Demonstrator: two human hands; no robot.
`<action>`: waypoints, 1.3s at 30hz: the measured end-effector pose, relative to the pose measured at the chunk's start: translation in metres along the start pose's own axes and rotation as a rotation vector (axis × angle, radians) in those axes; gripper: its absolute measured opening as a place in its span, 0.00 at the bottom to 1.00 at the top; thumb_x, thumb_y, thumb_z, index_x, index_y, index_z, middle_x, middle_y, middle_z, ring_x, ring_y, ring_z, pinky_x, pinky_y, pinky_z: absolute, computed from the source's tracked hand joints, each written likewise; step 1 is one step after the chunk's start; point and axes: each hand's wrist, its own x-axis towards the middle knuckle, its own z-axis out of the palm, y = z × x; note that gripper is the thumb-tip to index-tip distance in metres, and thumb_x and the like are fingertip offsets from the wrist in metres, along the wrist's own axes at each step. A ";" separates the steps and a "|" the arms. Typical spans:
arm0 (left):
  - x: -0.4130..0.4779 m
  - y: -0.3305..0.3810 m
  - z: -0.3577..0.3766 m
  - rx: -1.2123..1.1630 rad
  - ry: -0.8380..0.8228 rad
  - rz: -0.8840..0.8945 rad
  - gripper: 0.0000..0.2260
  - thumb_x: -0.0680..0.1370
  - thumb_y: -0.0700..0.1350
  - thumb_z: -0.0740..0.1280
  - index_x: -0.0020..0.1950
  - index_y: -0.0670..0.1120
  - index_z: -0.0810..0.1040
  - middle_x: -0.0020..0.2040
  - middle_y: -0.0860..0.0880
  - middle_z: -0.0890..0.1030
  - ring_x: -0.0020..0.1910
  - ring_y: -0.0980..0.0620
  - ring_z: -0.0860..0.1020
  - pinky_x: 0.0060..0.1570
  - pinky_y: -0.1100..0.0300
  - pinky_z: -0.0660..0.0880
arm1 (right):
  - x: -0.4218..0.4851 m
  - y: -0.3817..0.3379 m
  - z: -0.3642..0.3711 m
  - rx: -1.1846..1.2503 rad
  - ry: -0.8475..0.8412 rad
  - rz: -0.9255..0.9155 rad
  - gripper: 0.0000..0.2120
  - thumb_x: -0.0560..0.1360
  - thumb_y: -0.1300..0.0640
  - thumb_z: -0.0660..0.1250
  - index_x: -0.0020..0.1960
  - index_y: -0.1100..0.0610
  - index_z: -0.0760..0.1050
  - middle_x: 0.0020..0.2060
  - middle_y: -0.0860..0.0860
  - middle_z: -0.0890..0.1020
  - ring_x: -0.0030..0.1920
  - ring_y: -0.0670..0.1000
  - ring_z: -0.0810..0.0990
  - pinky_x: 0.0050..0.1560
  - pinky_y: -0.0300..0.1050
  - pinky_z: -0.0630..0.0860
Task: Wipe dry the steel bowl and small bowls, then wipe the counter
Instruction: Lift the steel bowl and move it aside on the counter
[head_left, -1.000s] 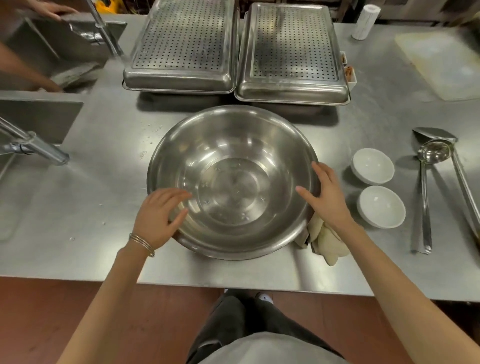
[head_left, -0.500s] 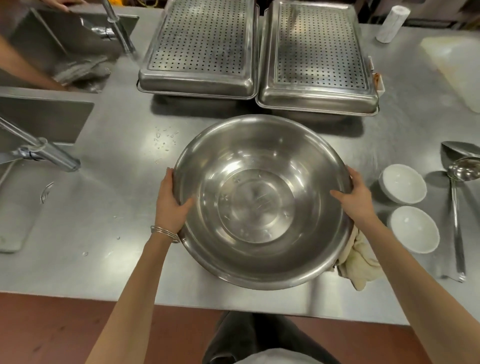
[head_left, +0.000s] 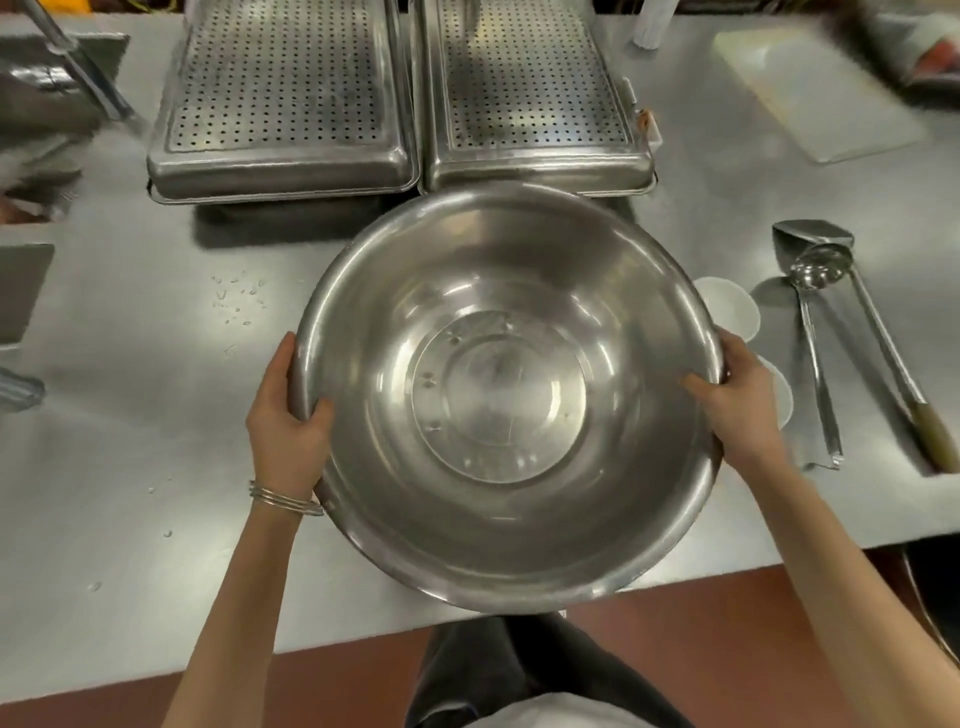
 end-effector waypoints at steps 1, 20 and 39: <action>0.000 0.006 0.004 -0.010 -0.015 0.014 0.28 0.73 0.28 0.64 0.72 0.43 0.64 0.66 0.53 0.69 0.62 0.62 0.68 0.56 0.81 0.63 | -0.004 0.002 -0.009 0.013 0.020 0.002 0.25 0.68 0.67 0.66 0.63 0.52 0.72 0.46 0.50 0.81 0.42 0.46 0.79 0.44 0.40 0.75; -0.114 0.111 0.135 -0.141 -0.309 0.120 0.28 0.73 0.29 0.64 0.72 0.45 0.65 0.67 0.51 0.71 0.63 0.56 0.71 0.54 0.80 0.66 | -0.094 0.098 -0.209 0.053 0.340 0.105 0.27 0.70 0.67 0.68 0.66 0.50 0.70 0.56 0.52 0.79 0.51 0.52 0.78 0.50 0.47 0.76; -0.215 0.209 0.315 -0.196 -0.355 0.119 0.28 0.73 0.29 0.65 0.72 0.43 0.65 0.65 0.55 0.69 0.64 0.59 0.68 0.55 0.81 0.64 | -0.040 0.203 -0.405 0.023 0.368 0.154 0.29 0.69 0.66 0.70 0.66 0.49 0.70 0.55 0.53 0.81 0.53 0.52 0.80 0.58 0.58 0.75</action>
